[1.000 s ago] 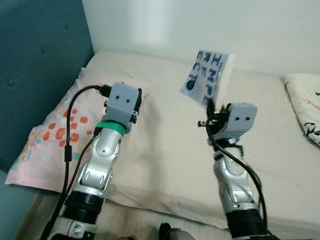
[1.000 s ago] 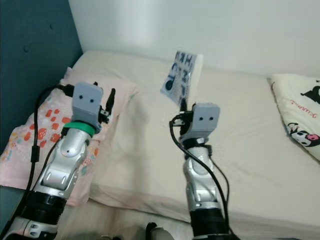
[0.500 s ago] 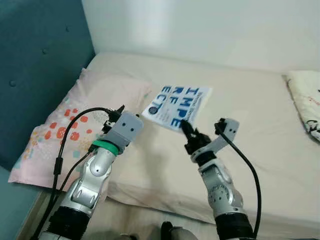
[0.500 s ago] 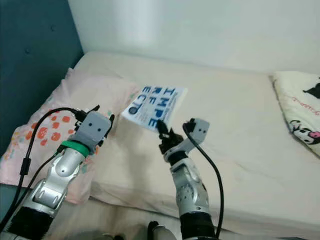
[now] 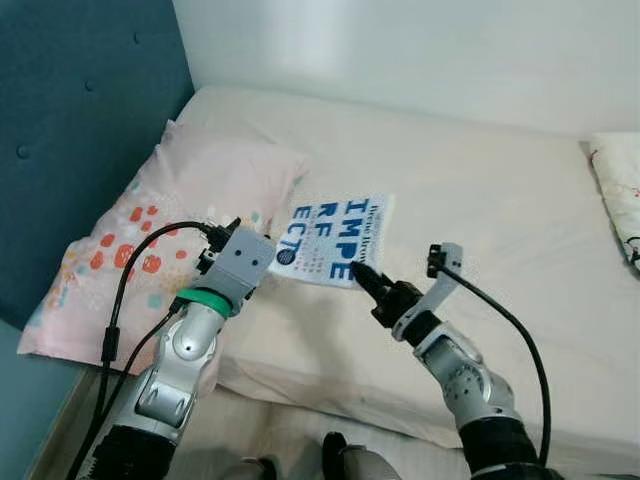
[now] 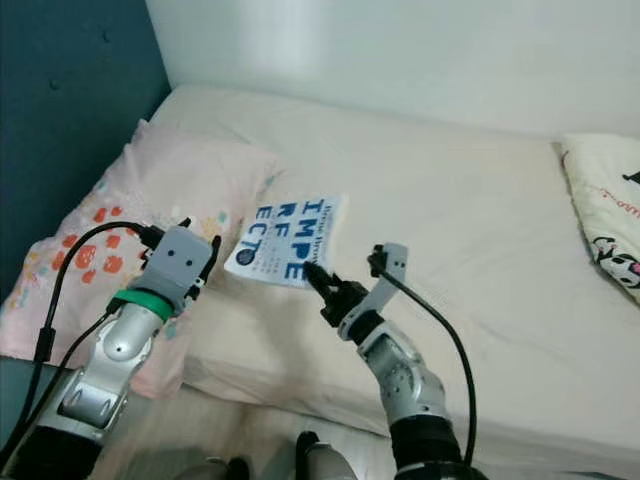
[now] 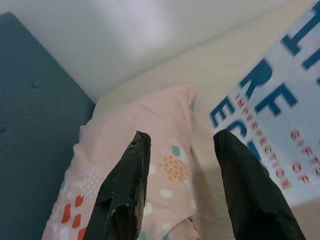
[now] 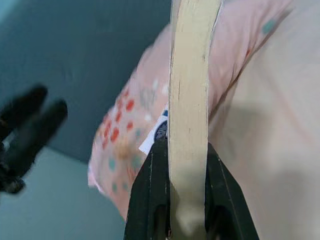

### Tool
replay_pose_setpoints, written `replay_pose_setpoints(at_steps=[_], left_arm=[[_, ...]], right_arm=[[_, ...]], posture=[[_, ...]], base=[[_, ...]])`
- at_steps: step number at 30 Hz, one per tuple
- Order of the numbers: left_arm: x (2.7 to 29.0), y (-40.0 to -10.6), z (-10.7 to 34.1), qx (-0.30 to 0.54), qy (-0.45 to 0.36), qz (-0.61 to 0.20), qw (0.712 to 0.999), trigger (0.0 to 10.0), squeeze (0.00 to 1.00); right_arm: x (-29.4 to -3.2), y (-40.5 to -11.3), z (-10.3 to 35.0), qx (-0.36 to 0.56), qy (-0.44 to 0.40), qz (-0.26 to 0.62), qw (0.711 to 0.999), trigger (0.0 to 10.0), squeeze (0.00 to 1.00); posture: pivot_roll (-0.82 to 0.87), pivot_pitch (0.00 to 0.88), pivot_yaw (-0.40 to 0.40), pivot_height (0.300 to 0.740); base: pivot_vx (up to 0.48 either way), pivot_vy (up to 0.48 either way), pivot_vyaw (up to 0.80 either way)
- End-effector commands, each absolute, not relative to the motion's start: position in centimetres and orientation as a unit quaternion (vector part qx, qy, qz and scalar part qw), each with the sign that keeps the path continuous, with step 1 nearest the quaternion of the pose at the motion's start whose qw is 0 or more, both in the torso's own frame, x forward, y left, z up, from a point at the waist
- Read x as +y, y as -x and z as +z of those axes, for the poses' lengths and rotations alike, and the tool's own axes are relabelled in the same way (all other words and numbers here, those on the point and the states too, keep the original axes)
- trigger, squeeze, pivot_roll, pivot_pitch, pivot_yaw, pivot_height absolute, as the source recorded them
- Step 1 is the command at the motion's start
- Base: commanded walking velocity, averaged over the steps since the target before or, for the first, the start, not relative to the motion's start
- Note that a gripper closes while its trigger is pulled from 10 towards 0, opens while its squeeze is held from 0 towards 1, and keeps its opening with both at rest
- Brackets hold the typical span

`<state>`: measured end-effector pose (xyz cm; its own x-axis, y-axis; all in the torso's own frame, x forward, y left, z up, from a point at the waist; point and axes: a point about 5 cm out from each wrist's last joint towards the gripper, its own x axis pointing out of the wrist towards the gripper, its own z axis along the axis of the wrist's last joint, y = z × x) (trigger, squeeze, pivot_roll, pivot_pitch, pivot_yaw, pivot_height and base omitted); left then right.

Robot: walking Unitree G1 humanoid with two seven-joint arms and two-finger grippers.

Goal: Clean up the room

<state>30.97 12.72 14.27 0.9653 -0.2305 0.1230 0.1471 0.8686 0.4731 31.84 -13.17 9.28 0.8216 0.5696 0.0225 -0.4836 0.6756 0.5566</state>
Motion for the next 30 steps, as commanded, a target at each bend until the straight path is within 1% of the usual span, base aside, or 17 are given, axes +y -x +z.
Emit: replay_pose_setpoints(at_steps=[1,15,18,21,30], left_arm=[[12.93,-30.71,13.89,-0.078,-0.227,-0.095,0.966,10.0,0.00],[12.92,-30.80,14.17,-0.079,-0.226,-0.091,0.967,10.0,0.00],[12.90,-30.81,14.19,-0.079,-0.226,-0.090,0.967,10.0,0.00],[12.88,-30.80,14.17,-0.079,-0.226,-0.090,0.967,10.0,0.00],[12.81,-30.75,14.21,-0.079,-0.225,-0.091,0.967,10.0,0.00]], right_arm=[[-13.08,-31.85,9.46,0.072,-0.278,0.300,0.910,10.0,0.00],[-13.18,-32.16,9.72,0.073,-0.290,0.318,0.900,10.0,0.00],[-13.19,-32.23,9.80,0.072,-0.293,0.321,0.898,10.0,0.00],[-13.18,-32.24,9.82,0.071,-0.295,0.322,0.897,10.0,0.00],[-13.01,-32.17,9.77,0.071,-0.312,0.323,0.891,10.0,0.00]], posture=[[-0.03,0.165,0.023,0.726],[-0.02,0.151,0.021,0.681],[-0.02,0.149,0.018,0.666],[-0.02,0.149,0.018,0.661],[-0.02,0.155,0.024,0.621]], base=[[0.000,0.000,0.00],[0.000,0.000,0.00],[0.000,0.000,0.00],[0.000,0.000,0.00],[0.000,0.000,0.00]])
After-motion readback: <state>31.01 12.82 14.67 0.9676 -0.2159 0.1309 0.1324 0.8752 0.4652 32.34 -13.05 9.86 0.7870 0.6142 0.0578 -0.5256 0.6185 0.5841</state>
